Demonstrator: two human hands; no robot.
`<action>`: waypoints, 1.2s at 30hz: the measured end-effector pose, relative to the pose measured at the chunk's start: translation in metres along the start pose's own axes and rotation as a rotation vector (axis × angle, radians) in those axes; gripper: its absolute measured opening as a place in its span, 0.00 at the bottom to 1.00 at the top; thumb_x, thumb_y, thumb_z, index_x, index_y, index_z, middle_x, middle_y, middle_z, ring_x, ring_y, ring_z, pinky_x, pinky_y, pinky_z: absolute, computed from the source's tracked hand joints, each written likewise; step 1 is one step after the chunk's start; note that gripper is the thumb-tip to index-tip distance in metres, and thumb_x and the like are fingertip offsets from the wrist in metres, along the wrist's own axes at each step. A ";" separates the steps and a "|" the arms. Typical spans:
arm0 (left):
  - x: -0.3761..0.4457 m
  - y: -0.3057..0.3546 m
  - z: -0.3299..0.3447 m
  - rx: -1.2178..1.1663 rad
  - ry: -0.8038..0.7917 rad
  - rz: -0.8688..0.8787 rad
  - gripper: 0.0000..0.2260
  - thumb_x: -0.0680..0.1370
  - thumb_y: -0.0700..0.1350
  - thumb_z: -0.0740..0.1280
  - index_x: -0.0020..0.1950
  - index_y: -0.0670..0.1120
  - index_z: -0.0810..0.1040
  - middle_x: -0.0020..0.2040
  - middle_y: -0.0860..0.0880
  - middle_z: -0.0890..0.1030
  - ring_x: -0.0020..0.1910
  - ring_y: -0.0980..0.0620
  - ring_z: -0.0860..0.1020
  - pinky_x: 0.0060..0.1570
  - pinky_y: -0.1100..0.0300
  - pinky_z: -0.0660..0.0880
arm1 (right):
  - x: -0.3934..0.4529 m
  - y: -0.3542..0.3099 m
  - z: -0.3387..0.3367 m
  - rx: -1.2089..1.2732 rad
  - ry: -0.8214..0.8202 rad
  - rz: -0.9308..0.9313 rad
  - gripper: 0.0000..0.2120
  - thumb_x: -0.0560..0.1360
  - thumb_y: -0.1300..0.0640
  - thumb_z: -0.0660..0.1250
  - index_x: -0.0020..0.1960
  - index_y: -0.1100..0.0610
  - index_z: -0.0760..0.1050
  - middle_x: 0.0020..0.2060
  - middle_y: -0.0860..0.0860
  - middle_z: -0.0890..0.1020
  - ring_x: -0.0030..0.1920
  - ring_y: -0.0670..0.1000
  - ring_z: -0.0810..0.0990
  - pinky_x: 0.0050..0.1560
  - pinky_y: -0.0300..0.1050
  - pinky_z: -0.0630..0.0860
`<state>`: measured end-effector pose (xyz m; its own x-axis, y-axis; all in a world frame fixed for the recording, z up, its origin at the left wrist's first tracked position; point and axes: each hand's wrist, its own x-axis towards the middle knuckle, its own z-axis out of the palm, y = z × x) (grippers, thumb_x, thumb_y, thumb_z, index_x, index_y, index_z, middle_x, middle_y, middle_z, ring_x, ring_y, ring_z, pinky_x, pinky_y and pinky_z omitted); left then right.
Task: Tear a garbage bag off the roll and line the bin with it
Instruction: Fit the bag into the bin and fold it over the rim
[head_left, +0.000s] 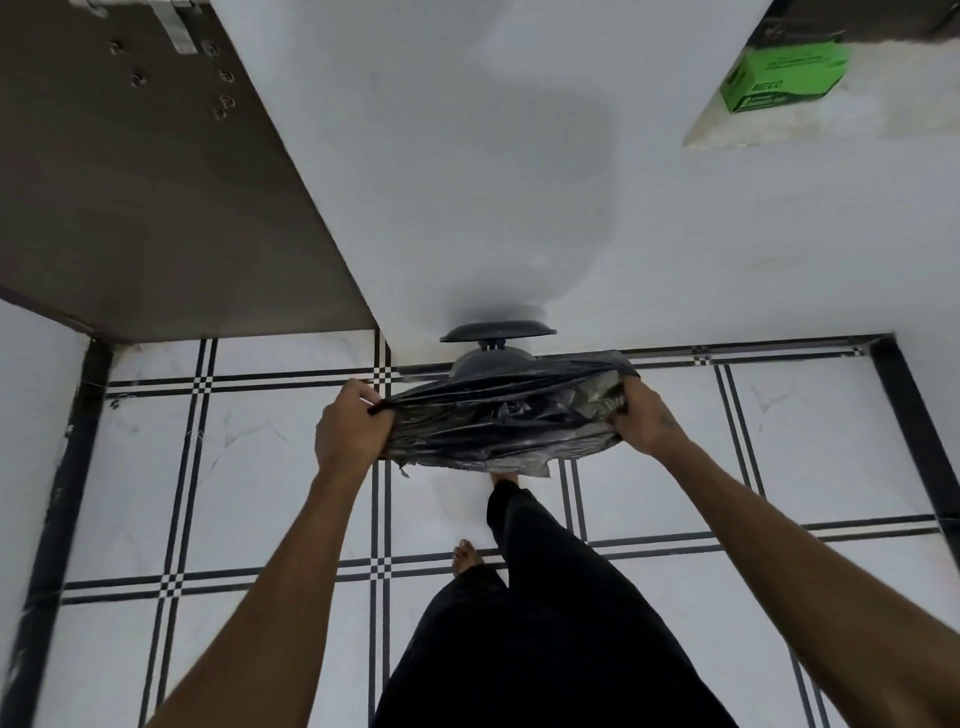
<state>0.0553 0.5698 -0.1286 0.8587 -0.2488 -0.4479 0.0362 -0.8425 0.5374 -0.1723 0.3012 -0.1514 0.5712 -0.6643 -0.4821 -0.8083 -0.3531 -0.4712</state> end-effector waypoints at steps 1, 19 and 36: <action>0.000 0.003 0.003 -0.010 -0.012 -0.005 0.06 0.73 0.43 0.69 0.49 0.49 0.76 0.44 0.51 0.80 0.44 0.46 0.77 0.45 0.57 0.70 | 0.001 -0.002 0.003 0.032 -0.009 0.016 0.20 0.74 0.67 0.63 0.65 0.61 0.69 0.59 0.60 0.79 0.59 0.62 0.77 0.52 0.44 0.70; 0.093 -0.010 0.142 -0.103 -0.349 0.043 0.18 0.75 0.40 0.72 0.62 0.56 0.82 0.45 0.56 0.83 0.44 0.59 0.81 0.46 0.66 0.74 | 0.149 0.042 0.102 0.145 -0.083 0.121 0.25 0.70 0.65 0.61 0.67 0.58 0.70 0.57 0.57 0.80 0.55 0.57 0.79 0.51 0.45 0.75; 0.253 -0.135 0.328 0.496 -0.276 0.471 0.06 0.78 0.47 0.69 0.51 0.47 0.84 0.51 0.45 0.78 0.53 0.43 0.77 0.46 0.51 0.73 | 0.315 0.135 0.270 -0.459 -0.067 -0.141 0.14 0.76 0.61 0.61 0.59 0.63 0.78 0.58 0.62 0.74 0.54 0.65 0.77 0.49 0.46 0.72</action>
<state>0.1006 0.4636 -0.5488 0.5637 -0.6938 -0.4481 -0.5965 -0.7173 0.3602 -0.0628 0.2224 -0.5657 0.6756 -0.5505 -0.4905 -0.6932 -0.7008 -0.1683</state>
